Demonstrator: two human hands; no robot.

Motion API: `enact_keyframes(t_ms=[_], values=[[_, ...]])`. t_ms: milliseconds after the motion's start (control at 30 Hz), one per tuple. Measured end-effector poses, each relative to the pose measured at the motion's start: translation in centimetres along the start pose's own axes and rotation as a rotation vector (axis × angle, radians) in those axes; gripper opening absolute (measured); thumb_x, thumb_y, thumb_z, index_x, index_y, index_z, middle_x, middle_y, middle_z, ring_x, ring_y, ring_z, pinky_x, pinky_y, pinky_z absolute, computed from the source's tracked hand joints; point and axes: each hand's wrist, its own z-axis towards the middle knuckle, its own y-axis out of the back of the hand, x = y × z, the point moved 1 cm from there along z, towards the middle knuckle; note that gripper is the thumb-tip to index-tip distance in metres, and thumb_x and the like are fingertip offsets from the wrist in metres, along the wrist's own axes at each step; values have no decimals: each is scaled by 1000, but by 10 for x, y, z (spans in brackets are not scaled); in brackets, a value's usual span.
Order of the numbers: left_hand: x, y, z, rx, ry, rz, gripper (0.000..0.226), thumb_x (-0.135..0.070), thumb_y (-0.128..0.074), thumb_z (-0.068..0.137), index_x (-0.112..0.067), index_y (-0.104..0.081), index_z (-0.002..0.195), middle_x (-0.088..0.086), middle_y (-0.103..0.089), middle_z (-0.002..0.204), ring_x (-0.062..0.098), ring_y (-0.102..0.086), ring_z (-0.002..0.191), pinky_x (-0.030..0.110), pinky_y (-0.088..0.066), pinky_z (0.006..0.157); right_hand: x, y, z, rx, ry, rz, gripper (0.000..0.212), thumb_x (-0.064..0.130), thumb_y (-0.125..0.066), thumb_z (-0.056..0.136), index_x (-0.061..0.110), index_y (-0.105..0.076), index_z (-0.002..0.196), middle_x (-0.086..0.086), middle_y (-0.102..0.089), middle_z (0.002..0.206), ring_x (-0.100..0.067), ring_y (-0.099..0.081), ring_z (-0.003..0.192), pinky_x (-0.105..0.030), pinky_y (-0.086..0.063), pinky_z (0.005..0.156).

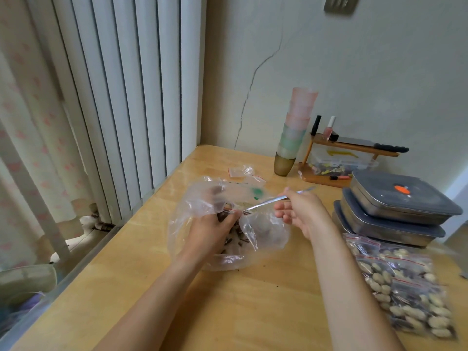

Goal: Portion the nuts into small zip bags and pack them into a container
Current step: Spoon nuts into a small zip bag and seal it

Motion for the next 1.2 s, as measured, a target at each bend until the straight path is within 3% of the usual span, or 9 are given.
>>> enact_keyframes(t_ms=[133,333,433,500,600,700,867,1033,1200], values=[[2,0,1,3,-3,-64,38,-55,-65,92,-23,-66,72,1,-69,67,12,-64,69,26,-48,69,-8,-1,0,149,-57,-155,26,28,-58,105,6,-63,93,-6,-64,70,-14,-51,48,-21,-34,46],[5,-5,2,80,0,-93,30,-49,-70,90,-28,-64,68,-7,-66,62,6,-60,61,15,-43,55,-17,-7,9,-8,7,-468,28,32,-68,94,10,-63,77,-5,-63,59,-17,-48,43,-23,-34,42],[6,-5,-1,70,-55,-272,10,-37,-76,88,-32,-68,88,3,-73,77,16,-67,67,19,-51,62,-25,-8,13,6,-86,-440,25,24,-68,92,12,-60,72,-3,-56,54,-15,-40,36,-16,-27,36],[6,-5,0,47,-116,-368,23,-29,-79,86,-36,-66,103,-5,-75,85,16,-71,77,29,-56,70,-30,-6,12,40,-119,-443,28,19,-67,91,13,-58,66,-3,-54,54,-15,-38,37,-15,-24,36],[9,-8,4,55,-147,-365,29,-27,-80,86,-36,-65,110,-16,-71,74,8,-65,66,22,-50,60,-25,-2,7,-52,-68,-675,23,23,-71,86,10,-65,69,-1,-65,55,-15,-51,37,-16,-34,38],[14,-10,7,53,-142,-372,35,-33,-81,83,-44,-62,109,-13,-71,75,7,-62,64,31,-52,65,-2,-6,-4,-188,118,-873,28,37,-77,84,10,-68,82,-9,-74,80,-26,-71,68,-25,-50,56],[13,-11,5,41,-205,-293,44,-44,-75,76,-50,-53,114,-8,-72,82,12,-59,61,45,-56,68,18,-39,-39,291,190,-756,29,33,-70,95,9,-76,81,-3,-73,69,-14,-61,51,-19,-41,48],[17,-11,6,151,-90,-171,13,-43,-68,92,-36,-65,103,-6,-70,70,10,-63,62,30,-51,65,3,-58,-38,272,281,-746,11,26,-68,89,19,-76,86,-3,-75,81,-19,-67,73,-27,-49,63],[16,-12,8,175,-103,-141,33,-55,-68,79,-36,-67,106,-11,-72,93,7,-69,85,35,-57,77,12,-54,-47,368,436,-619,38,4,-50,81,34,-70,93,3,-73,94,-18,-71,84,-22,-50,60]])
